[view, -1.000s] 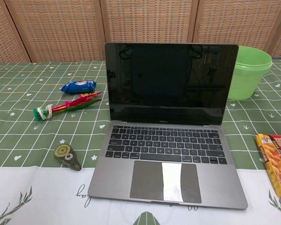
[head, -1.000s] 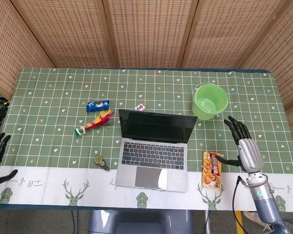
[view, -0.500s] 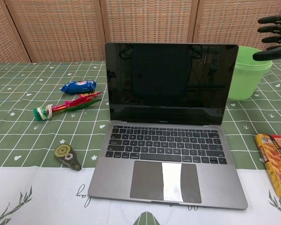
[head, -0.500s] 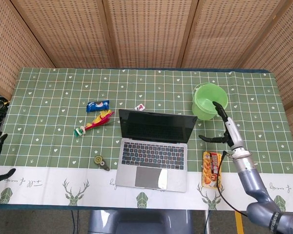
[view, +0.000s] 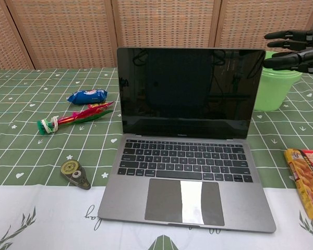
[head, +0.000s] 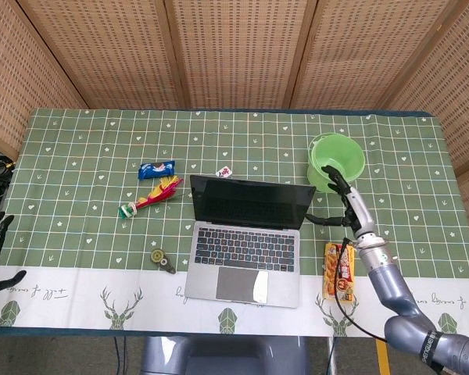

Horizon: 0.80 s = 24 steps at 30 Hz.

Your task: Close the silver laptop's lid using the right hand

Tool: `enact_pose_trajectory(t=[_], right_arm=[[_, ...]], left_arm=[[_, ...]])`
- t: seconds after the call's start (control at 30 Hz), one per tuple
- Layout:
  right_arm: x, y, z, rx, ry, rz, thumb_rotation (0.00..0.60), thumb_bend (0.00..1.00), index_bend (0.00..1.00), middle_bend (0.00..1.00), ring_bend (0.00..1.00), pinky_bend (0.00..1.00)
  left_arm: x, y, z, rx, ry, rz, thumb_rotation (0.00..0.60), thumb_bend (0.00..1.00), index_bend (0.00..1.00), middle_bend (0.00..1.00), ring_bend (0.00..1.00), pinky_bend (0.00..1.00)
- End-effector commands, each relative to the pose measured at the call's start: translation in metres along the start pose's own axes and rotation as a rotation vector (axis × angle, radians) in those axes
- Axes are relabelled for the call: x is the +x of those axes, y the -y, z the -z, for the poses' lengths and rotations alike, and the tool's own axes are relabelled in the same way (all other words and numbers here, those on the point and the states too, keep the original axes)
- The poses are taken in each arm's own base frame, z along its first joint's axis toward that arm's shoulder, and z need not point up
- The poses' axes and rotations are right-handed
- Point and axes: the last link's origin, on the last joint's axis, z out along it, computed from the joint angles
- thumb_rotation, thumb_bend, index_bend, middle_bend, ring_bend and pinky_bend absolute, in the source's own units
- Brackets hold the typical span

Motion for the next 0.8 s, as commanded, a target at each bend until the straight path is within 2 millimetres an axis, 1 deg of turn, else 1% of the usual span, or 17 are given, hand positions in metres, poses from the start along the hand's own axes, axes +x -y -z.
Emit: enact_pose_trajectory(t=[0.03,0.27,0.37,0.57,0.67,0.8], right_arm=[[-0.004,-0.001,-0.001,-0.007,0.01,-0.005,0.6,0.29,0.16,0.12,0.08,0.15],[-0.011,-0.006,-0.002,-0.028,0.021,-0.019,0.6,0.29,0.17,0.13,0.09,0.16],[-0.015,-0.011,-0.001,-0.047,0.031,-0.034,0.6,0.29,0.18,0.14,0.1,0.17],[-0.019,-0.015,-0.001,-0.055,0.045,-0.042,0.6,0.29,0.21,0.17,0.13,0.2],[-0.021,-0.015,-0.001,-0.055,0.051,-0.045,0.6,0.29,0.24,0.21,0.18,0.25],[-0.024,-0.014,-0.001,-0.057,0.062,-0.052,0.6,0.29,0.32,0.3,0.31,0.36]], left_arm=[[0.0,0.0,0.0,0.0,0.0,0.002,0.6,0.0,0.0,0.0,0.0,0.0],[0.0,0.001,0.0,-0.001,0.003,0.005,0.6,0.0,0.0,0.0,0.0,0.0],[0.0,0.0,0.0,-0.003,0.002,0.007,0.6,0.0,0.0,0.0,0.0,0.0],[0.0,0.0,0.001,-0.006,0.002,0.007,0.6,0.0,0.0,0.0,0.0,0.0],[0.0,-0.001,0.001,-0.007,0.003,0.008,0.6,0.0,0.0,0.0,0.0,0.0],[0.0,-0.001,0.001,-0.007,0.006,0.008,0.6,0.0,0.0,0.0,0.0,0.0]])
